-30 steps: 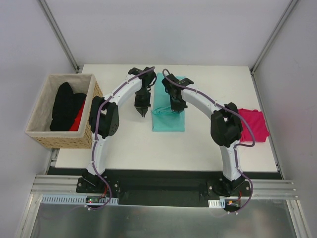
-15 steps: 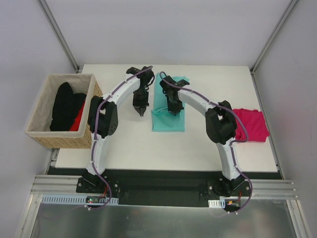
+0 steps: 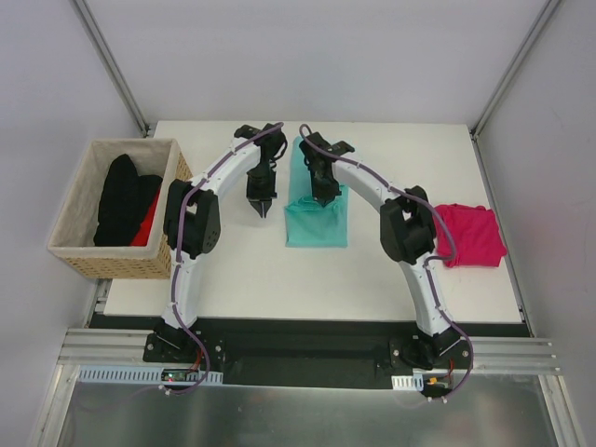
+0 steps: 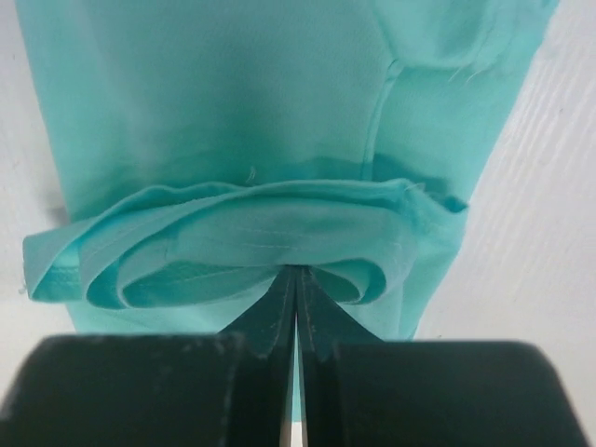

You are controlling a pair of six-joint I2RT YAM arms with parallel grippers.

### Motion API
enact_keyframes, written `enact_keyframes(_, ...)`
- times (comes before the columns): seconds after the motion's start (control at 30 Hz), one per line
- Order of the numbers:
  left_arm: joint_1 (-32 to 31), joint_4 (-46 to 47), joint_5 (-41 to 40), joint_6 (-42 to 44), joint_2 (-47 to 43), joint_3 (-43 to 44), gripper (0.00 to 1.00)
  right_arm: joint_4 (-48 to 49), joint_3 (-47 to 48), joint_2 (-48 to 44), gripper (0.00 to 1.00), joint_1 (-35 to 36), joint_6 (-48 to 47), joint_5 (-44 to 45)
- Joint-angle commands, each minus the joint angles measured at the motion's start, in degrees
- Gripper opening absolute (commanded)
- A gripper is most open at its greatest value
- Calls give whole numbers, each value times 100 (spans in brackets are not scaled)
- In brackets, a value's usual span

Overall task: Fold and stack the t-shirts
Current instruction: Fold the folded rectangular tshirt in 1/3 of the way

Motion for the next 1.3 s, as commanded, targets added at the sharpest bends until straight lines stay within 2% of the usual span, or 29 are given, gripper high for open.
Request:
enact_keyframes(0.0, 65, -303, -96, -24, -312, 92, 8, -98, 482, 62, 1, -261, -114, 58)
enact_keyframes(0.2, 83, -391, -123, -33, -303, 137, 8, -63, 825, 159, 1, -542, -237, 224)
enact_keyframes(0.43, 83, -400, -149, -86, -418, -92, 8, 367, 580, -78, 1, -815, -378, 321)
enact_keyframes(0.53, 83, -391, -158, -103, -462, -153, 8, 560, 369, -368, 8, -798, -518, 383)
enact_keyframes(0.57, 83, -382, -149, -112, -470, -154, 8, 587, 351, -464, 13, -806, -545, 357)
enact_keyframes(0.73, 83, -374, -96, -112, -435, -66, 8, 368, 369, -491, 20, -789, -580, 269)
enact_keyframes(0.9, 83, -374, -88, -103, -426, -48, 8, 429, 175, -676, 20, -692, -563, 111)
enact_keyframes(1.27, 83, -365, -175, -95, -409, -74, 8, 456, 192, -404, 7, -446, -290, -215)
